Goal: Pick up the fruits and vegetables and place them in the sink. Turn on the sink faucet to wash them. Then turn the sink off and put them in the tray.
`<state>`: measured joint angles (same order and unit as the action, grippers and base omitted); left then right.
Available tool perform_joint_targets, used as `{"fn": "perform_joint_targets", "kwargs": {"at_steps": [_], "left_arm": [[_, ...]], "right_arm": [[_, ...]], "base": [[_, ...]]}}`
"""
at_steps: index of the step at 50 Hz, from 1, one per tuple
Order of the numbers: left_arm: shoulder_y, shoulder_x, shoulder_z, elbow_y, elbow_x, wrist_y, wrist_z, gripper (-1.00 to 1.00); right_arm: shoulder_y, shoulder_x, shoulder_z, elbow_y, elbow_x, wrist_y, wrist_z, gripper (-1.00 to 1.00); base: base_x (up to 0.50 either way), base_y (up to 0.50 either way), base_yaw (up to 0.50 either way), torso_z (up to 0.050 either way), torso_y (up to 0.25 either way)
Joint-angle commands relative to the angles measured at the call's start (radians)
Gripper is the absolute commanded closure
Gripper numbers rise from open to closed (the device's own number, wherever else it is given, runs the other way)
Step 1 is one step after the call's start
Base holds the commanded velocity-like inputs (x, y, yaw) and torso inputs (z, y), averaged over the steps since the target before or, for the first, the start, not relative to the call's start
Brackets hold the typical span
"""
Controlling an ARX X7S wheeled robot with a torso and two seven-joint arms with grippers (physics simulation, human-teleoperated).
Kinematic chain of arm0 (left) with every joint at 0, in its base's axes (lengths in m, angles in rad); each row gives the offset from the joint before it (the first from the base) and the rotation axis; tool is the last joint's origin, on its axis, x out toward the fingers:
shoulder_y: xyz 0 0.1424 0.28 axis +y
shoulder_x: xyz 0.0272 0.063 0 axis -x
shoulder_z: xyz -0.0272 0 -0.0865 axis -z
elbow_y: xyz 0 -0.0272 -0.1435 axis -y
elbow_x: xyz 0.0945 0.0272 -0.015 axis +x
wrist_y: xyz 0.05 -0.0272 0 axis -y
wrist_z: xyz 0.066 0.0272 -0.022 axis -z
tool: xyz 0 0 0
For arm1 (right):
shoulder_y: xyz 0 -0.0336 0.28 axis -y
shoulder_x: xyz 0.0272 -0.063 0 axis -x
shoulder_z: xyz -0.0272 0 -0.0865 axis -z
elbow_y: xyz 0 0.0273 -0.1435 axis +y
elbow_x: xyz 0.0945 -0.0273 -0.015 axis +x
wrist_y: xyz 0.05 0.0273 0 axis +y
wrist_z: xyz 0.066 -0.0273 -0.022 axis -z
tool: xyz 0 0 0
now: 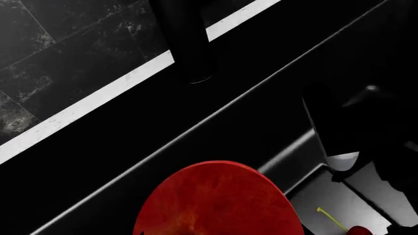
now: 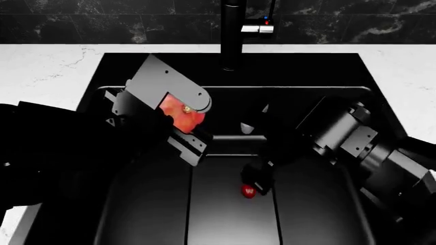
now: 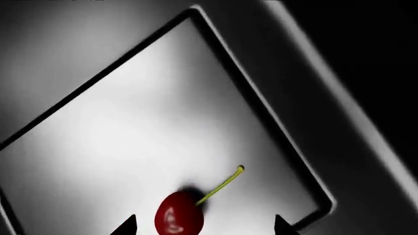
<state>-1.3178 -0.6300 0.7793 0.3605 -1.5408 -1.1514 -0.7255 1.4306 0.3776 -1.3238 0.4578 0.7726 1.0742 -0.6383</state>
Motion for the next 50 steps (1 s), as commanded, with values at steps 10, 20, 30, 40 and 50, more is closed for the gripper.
{"fn": "perform_joint_targets", "kwargs": {"at_steps": [10,20,30,40,50], "left_arm": [[-0.003,-0.013,-0.004,0.006,-0.01,0.01,-0.011,1.0],[-0.004,-0.013,0.003,-0.001,-0.001,0.012,-0.003,1.0],[-0.004,-0.012,0.008,-0.006,0.004,0.015,0.001,1.0],[-0.007,-0.014,0.011,-0.005,-0.001,0.013,-0.001,1.0],[-0.006,-0.015,0.015,-0.007,0.001,0.016,0.004,1.0]], "right_arm": [[-0.041,-0.109,-0.058,0.184,-0.047,-0.094,-0.1,-1.0],[-0.057,-0.149,-0.098,0.266,-0.063,-0.092,-0.152,-1.0],[-0.056,-0.153,-0.108,0.276,-0.059,-0.058,-0.159,-1.0],[-0.062,-0.179,-0.137,0.33,-0.067,-0.039,-0.196,-1.0],[-0.07,-0.206,-0.156,0.385,-0.083,-0.062,-0.226,-1.0]], "base": [[0.0,0.0,0.0,0.0,0.0],[0.0,0.0,0.0,0.0,0.001],[0.0,0.0,0.0,0.0,0.0],[0.0,0.0,0.0,0.0,0.001],[0.0,0.0,0.0,0.0,0.0]]}}
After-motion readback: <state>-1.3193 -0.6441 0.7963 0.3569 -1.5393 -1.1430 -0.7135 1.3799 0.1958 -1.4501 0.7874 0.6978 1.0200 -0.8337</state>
